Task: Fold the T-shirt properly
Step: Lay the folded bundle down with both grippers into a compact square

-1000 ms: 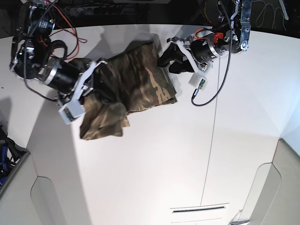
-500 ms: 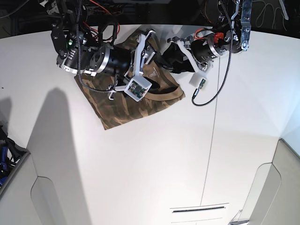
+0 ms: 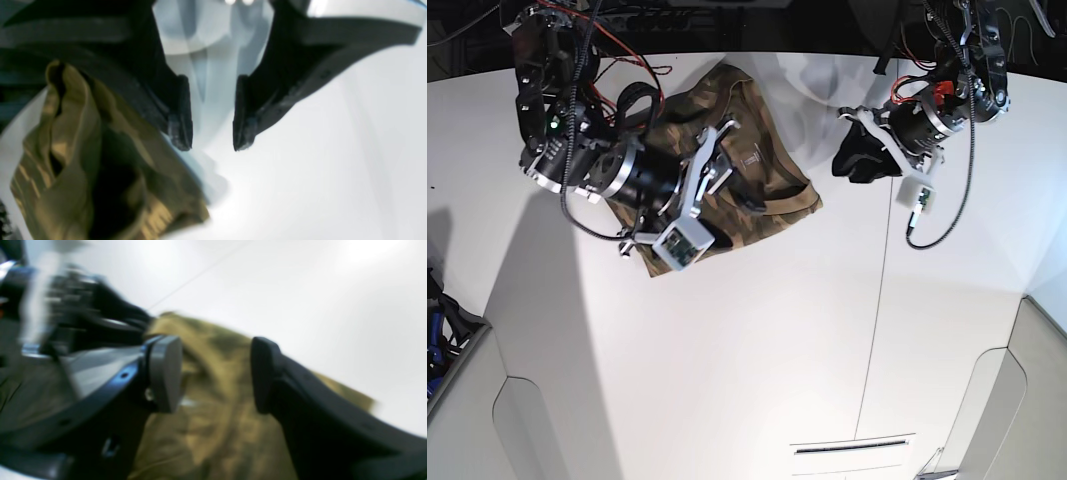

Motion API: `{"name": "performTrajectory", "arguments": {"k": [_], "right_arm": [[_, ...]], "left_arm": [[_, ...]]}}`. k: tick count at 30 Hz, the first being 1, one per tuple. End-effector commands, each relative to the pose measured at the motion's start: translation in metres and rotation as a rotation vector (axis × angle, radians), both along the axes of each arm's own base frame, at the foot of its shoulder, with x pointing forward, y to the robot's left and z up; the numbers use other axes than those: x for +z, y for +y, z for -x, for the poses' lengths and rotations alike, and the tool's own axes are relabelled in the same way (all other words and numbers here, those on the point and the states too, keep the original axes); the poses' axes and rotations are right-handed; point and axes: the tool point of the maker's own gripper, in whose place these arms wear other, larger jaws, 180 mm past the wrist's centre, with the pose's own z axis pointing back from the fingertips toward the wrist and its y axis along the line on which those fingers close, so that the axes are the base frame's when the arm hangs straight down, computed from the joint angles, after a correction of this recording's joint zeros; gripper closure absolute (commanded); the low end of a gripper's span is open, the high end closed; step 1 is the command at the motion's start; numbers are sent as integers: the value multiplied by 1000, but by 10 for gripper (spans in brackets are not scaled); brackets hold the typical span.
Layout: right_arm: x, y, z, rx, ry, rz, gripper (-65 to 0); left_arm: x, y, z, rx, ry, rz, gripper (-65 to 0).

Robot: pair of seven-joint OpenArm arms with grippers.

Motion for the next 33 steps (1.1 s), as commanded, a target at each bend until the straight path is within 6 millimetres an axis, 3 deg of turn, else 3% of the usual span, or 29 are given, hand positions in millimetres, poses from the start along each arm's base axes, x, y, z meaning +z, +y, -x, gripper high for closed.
{"name": "performTrajectory", "arguments": {"k": [1,4,6,12,13,18,23,28,33], "right_arm": [[20,-5,-15,-42,-60,-48,-329],[29,-28,-37,-152,-82,-74,-329],[30,-41,-50,-200,-89,-80,-299],[20,-64,-87,-286,-57,-74,0],[17,-65,-94,-291,-49,-76,0],[-4,-71,-124,-320,8,-96,0],[-39,-73,-137,-301,105,-76,0],[-73,-73,-132,-285,203,-89,0],[-94,-69,-120,-261,277,-114,0]], "left_arm": [[21,4,-8,-3,-74,6,-216],[48,12,-13,1,-147,16,-216],[62,6,-12,-45,-185,21,-216],[88,-28,2,-139,-234,142,-216],[88,-36,6,-162,-228,152,-216],[77,-89,22,-296,-190,191,-216],[50,-126,36,-367,-136,199,-216],[23,-138,39,-383,-66,230,-216],[0,-133,25,-369,-20,213,-216]]}}
